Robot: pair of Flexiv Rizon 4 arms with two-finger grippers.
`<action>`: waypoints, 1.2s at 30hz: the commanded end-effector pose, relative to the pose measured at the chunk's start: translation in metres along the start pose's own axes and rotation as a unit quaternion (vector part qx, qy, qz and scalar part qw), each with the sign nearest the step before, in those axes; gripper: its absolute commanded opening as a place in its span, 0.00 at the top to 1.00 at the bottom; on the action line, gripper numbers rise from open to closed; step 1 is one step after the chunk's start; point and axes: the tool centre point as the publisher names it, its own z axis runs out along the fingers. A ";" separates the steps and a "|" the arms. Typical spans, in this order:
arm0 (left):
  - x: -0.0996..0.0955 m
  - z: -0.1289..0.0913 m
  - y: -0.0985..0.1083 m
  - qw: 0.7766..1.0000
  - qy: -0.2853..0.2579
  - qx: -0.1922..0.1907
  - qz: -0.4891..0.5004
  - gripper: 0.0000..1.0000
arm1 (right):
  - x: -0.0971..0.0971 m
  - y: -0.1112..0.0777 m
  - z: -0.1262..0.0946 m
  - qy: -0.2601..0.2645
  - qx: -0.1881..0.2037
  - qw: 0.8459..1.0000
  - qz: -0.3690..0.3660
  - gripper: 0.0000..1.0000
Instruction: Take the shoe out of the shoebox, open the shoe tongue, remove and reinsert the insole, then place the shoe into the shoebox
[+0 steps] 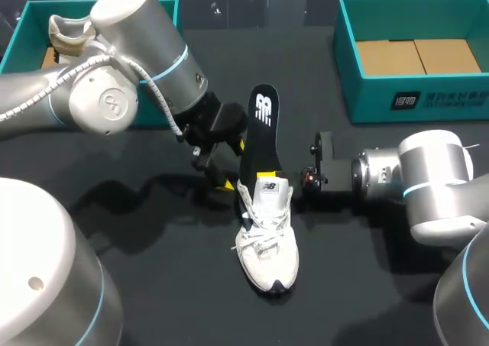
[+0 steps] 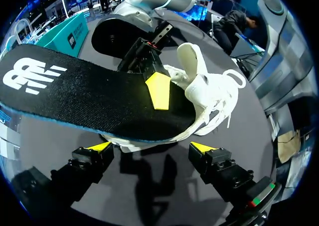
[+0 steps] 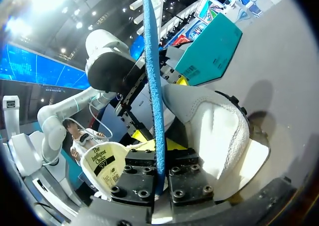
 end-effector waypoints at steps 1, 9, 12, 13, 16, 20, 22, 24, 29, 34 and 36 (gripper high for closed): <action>0.000 0.000 0.000 1.000 0.000 -0.001 0.000 0.00 | -0.001 -0.010 0.002 0.002 -0.005 1.000 -0.001 1.00; 0.000 0.000 0.000 1.000 0.000 -0.001 0.000 0.00 | 0.008 -0.002 0.003 0.005 0.000 1.000 -0.018 1.00; 0.000 0.000 0.000 1.000 0.000 -0.001 0.000 0.00 | 0.011 0.001 0.003 0.006 0.003 1.000 -0.023 0.88; 0.000 0.000 0.000 1.000 0.000 -0.001 0.000 0.00 | 0.011 0.002 0.003 0.006 0.004 1.000 -0.024 0.85; 0.000 0.000 0.000 1.000 0.000 -0.001 0.000 0.00 | 0.012 0.005 0.005 0.007 0.010 1.000 -0.028 0.80; 0.000 0.000 0.000 1.000 0.000 -0.001 0.000 0.00 | 0.013 0.008 0.005 0.006 0.016 0.999 -0.033 0.74; 0.000 0.000 0.000 1.000 0.000 -0.001 0.000 0.00 | 0.014 0.010 0.005 0.006 0.019 0.999 -0.037 0.73; 0.000 0.000 0.000 1.000 0.000 -0.001 0.000 0.00 | 0.015 0.011 0.005 0.005 0.021 0.999 -0.040 0.73; 0.000 0.000 0.000 1.000 0.000 -0.001 0.000 0.00 | 0.017 0.016 0.005 0.001 0.030 0.998 -0.050 0.73; 0.000 0.000 0.000 1.000 0.000 -0.001 0.000 0.00 | 0.020 0.022 0.005 -0.002 0.040 0.997 -0.060 0.73; 0.000 0.000 0.000 1.000 0.000 -0.001 0.000 0.00 | 0.021 0.025 0.005 -0.002 0.044 0.997 -0.063 0.73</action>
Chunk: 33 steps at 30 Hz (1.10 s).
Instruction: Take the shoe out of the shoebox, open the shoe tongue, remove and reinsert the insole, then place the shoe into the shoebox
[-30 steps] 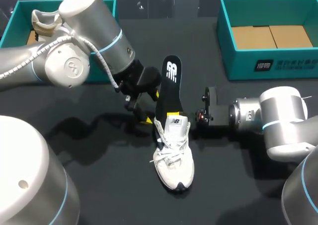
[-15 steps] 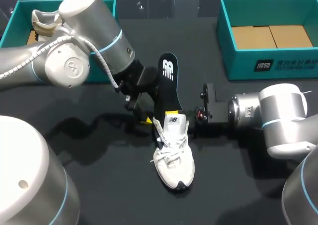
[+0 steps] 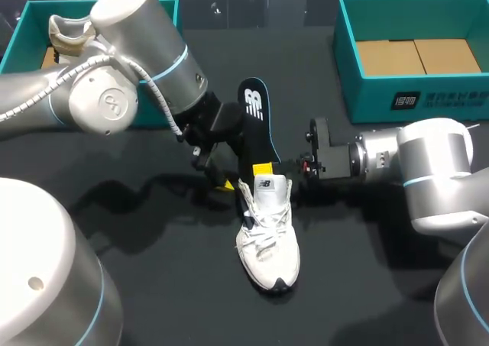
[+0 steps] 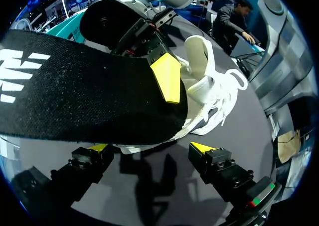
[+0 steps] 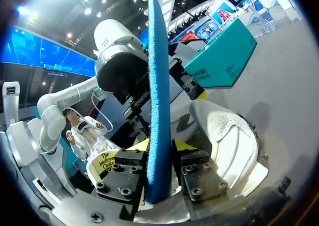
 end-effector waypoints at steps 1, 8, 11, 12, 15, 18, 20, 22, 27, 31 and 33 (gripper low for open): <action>0.000 0.000 0.000 1.000 0.000 -0.001 0.000 0.00 | 0.003 0.006 -0.001 -0.003 0.010 1.000 -0.002 0.73; 0.000 0.000 0.000 1.000 0.000 -0.001 0.000 0.00 | 0.002 0.012 0.000 -0.003 0.019 1.000 -0.006 0.73; 0.000 0.000 0.000 1.000 0.000 -0.001 0.000 0.00 | 0.001 0.015 -0.001 -0.003 0.022 1.000 -0.009 0.73; 0.000 0.000 0.000 1.000 0.000 -0.001 0.000 0.00 | 0.001 0.017 -0.001 -0.003 0.022 1.000 -0.010 0.73; 0.000 0.000 0.000 1.000 0.000 -0.001 0.000 0.00 | -0.003 0.021 -0.001 0.000 0.026 1.000 -0.011 0.73; 0.000 0.000 0.000 1.000 0.000 -0.001 0.000 0.00 | -0.006 0.026 -0.001 0.003 0.031 0.999 -0.011 0.73; 0.000 0.000 0.000 1.000 0.000 -0.001 0.000 0.00 | -0.008 0.029 -0.001 0.007 0.033 0.999 -0.011 0.74; 0.000 0.000 0.000 1.000 0.000 -0.001 0.000 0.00 | -0.010 0.032 -0.001 0.009 0.035 0.999 -0.010 0.75; 0.000 0.000 0.000 1.000 0.000 -0.001 0.000 0.00 | -0.014 0.035 0.000 0.015 0.035 0.999 -0.003 1.00; 0.000 0.000 0.000 1.000 0.000 -0.001 0.000 0.00 | -0.018 0.029 -0.002 0.027 0.025 0.999 0.007 1.00; 0.000 0.000 0.000 1.000 0.000 -0.001 0.000 0.00 | -0.019 0.024 -0.003 0.031 0.020 0.999 0.012 1.00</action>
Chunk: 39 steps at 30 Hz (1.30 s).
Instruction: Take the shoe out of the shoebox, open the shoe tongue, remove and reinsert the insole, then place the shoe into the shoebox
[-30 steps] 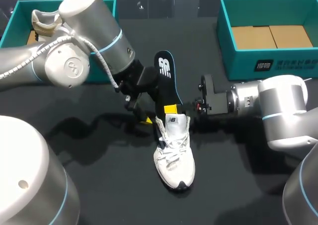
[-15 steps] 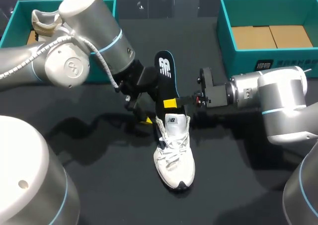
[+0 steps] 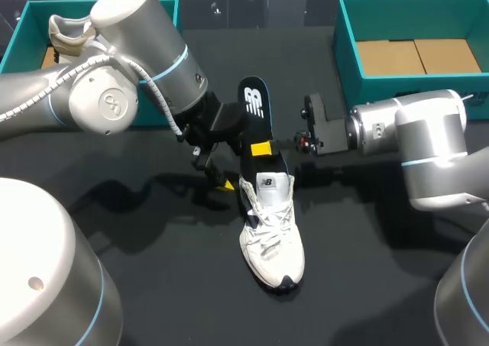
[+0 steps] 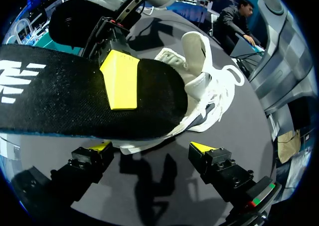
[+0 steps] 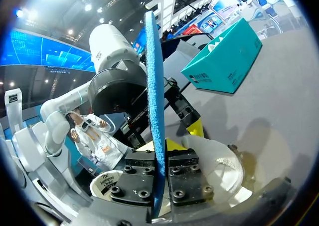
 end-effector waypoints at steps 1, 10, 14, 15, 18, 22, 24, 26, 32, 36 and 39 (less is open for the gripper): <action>0.000 0.000 0.000 1.000 0.000 -0.001 0.000 0.00 | -0.008 -0.012 -0.001 0.014 -0.010 1.000 0.006 1.00; 0.000 0.000 0.000 1.000 0.000 -0.001 0.000 0.00 | -0.006 -0.039 -0.002 0.034 -0.038 0.998 0.031 1.00; 0.000 0.000 0.000 1.000 0.000 -0.001 0.000 0.00 | -0.003 -0.049 0.001 0.033 -0.038 0.998 0.041 1.00; 0.000 0.000 0.000 1.000 0.000 -0.001 0.000 0.00 | -0.002 -0.050 0.001 0.032 -0.037 0.998 0.044 1.00; 0.000 0.000 0.000 1.000 0.000 -0.001 0.000 0.00 | 0.000 -0.056 0.003 0.027 -0.028 0.998 0.054 1.00; 0.000 0.000 0.000 1.000 0.000 -0.001 0.000 0.00 | 0.006 -0.054 0.004 0.020 -0.028 0.998 0.048 1.00; 0.000 0.000 0.000 1.000 0.000 -0.001 0.000 0.00 | 0.009 -0.048 0.005 0.019 -0.025 0.999 0.036 0.82; 0.000 0.000 0.000 1.000 0.000 -0.001 0.000 0.00 | 0.010 -0.042 0.005 0.018 -0.019 0.999 0.027 0.70; 0.000 0.000 0.000 1.000 0.000 -0.001 0.000 0.00 | 0.011 -0.025 0.006 0.018 -0.001 1.000 0.007 0.71; 0.000 0.000 0.000 1.000 0.000 -0.001 0.000 0.00 | 0.012 -0.017 0.005 0.016 0.007 1.000 -0.002 0.74; 0.000 0.000 0.000 1.000 0.000 -0.001 0.000 0.00 | 0.011 -0.010 0.005 0.016 0.013 1.000 -0.008 0.78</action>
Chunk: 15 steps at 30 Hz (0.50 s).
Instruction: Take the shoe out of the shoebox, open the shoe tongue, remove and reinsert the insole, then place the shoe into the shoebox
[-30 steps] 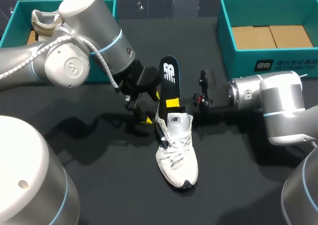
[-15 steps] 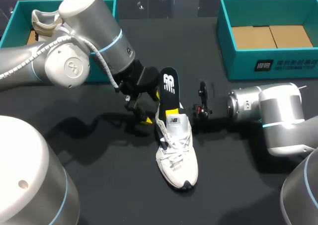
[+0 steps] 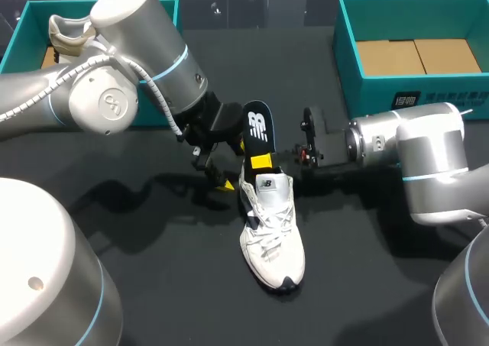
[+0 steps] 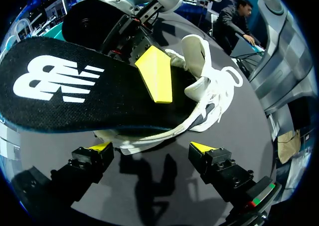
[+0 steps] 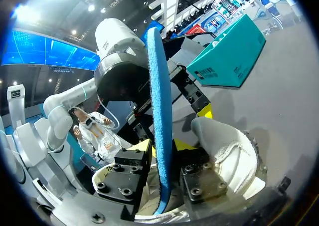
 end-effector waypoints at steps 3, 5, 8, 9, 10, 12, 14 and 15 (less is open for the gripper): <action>0.000 0.000 0.000 1.000 0.000 -0.001 0.000 0.00 | -0.004 0.013 -0.002 0.004 0.013 1.000 -0.002 0.84; 0.000 0.000 0.000 1.000 0.000 -0.001 0.000 0.00 | -0.008 0.016 -0.002 0.010 0.013 1.000 0.000 1.00; 0.000 0.000 0.000 1.000 0.000 -0.001 0.000 0.00 | -0.013 0.016 -0.002 0.014 0.014 1.000 0.007 1.00; 0.000 0.000 0.000 1.000 0.000 -0.001 0.000 0.00 | -0.015 0.015 -0.002 0.016 0.012 1.000 0.011 1.00; 0.000 0.000 0.000 1.000 0.000 -0.001 0.000 0.00 | -0.017 0.013 -0.003 0.018 0.010 1.000 0.015 1.00; 0.000 0.000 0.000 1.000 0.000 -0.001 0.000 0.00 | -0.019 0.006 -0.003 0.019 0.006 0.999 0.025 1.00; 0.000 0.000 0.000 1.000 0.000 -0.001 0.000 0.00 | -0.020 -0.003 -0.004 0.020 -0.001 0.999 0.038 1.00; 0.000 0.000 0.000 1.000 0.000 -0.001 0.000 0.00 | -0.021 -0.007 -0.005 0.019 -0.004 0.999 0.044 1.00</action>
